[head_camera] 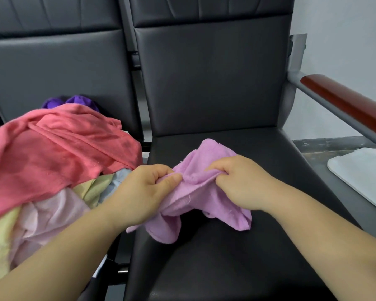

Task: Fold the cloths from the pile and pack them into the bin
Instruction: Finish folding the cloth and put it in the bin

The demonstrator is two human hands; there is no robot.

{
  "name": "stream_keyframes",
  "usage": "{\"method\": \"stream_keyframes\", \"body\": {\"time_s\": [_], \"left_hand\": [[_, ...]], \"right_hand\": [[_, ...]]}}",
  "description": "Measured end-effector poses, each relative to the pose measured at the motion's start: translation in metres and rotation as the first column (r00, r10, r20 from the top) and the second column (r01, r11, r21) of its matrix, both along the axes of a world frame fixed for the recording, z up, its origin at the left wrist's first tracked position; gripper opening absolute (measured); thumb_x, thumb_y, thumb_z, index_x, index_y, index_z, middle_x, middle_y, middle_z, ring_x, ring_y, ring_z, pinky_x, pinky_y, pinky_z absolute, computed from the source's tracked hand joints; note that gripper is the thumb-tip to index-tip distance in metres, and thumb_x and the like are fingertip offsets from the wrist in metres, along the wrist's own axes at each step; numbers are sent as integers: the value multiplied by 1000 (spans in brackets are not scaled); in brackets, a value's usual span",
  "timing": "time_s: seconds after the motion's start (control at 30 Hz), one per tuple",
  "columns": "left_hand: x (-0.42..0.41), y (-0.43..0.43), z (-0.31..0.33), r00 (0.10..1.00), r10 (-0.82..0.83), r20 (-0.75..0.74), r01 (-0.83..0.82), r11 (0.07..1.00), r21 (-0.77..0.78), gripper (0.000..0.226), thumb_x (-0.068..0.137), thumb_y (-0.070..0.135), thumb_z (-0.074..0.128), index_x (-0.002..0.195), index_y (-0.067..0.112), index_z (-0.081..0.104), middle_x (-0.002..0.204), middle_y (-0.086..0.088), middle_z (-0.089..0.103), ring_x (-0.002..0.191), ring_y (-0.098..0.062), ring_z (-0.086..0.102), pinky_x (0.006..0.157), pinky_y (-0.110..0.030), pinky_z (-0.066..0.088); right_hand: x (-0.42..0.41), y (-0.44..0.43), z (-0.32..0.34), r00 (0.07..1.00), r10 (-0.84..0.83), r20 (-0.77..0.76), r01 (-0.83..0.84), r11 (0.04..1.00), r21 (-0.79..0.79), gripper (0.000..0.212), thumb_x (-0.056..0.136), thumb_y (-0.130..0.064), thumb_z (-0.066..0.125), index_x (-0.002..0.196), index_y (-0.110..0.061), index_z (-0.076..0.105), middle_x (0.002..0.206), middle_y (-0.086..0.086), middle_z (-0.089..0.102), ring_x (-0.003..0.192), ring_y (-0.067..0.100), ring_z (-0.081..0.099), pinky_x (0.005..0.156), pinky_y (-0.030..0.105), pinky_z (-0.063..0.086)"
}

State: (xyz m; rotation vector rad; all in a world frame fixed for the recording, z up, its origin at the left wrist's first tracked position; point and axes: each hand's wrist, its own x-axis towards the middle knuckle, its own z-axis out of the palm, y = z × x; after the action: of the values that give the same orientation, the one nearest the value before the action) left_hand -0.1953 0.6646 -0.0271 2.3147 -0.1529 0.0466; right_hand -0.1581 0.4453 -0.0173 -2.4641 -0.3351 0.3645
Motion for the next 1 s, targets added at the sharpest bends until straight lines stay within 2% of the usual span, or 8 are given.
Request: {"method": "stream_keyframes", "body": {"time_s": [0.2,0.33,0.43,0.57,0.67,0.8,0.9,1.0], "left_hand": [[8,11,-5,906,57,-419,-295,794,-531,37,100,26,55,95,-9,65,87,-33,67,77,-30,62,74,-41,50],[9,6,-4,948,81,-308,-251,785,-567,26,102,13,52,78,18,59,71,-3,52,65,-15,45,55,-27,40],[4,4,2,994,-74,-77,34,902,-430,23,86,28,69,89,17,49,79,5,49,72,-8,44,65,-25,37],[0,6,-1,968,-201,153,183,975,123,35,73,16,73,93,25,45,80,18,51,68,-5,47,61,-16,37],[2,11,-4,964,-155,218,118,977,176,20,71,13,56,85,27,53,78,13,58,69,-8,54,60,-15,39],[12,19,-5,971,3,240,-61,970,234,15,75,17,44,70,20,58,71,12,60,68,-6,55,55,-15,36],[17,16,-5,977,182,115,-181,983,-21,33,85,-1,43,72,20,64,59,16,59,58,-2,51,57,-18,39],[14,12,2,975,221,12,-211,947,-242,35,91,-1,44,76,21,66,63,14,60,59,-2,52,57,-25,45]], "right_hand": [[-7,-2,-5,996,16,92,-33,981,193,10,93,-27,64,87,-34,59,86,-22,60,75,-1,53,57,10,42],[-4,-1,-5,997,28,75,-45,971,233,22,95,-38,70,80,-21,71,67,-18,59,62,0,50,60,13,40],[-1,-1,-3,984,-66,-168,125,920,372,24,98,-31,67,90,-8,72,77,-1,66,72,14,58,71,33,49],[-2,2,-1,943,-80,-322,253,802,541,17,100,-21,63,90,-18,76,98,8,77,95,29,72,87,45,57],[0,-2,2,972,-101,-214,194,860,472,15,96,-26,68,85,-21,77,97,6,76,94,28,72,93,48,57],[-2,-8,4,996,-81,-30,87,922,376,22,99,-28,63,81,-17,69,67,-16,59,63,7,52,63,27,45],[-3,-8,5,1000,-1,15,-5,918,397,23,101,-30,61,88,-10,62,64,-29,54,56,-3,48,58,16,37],[-1,-8,-1,989,140,-48,-138,990,42,35,82,-47,78,72,-23,55,61,-16,46,58,5,42,56,22,36]]}}
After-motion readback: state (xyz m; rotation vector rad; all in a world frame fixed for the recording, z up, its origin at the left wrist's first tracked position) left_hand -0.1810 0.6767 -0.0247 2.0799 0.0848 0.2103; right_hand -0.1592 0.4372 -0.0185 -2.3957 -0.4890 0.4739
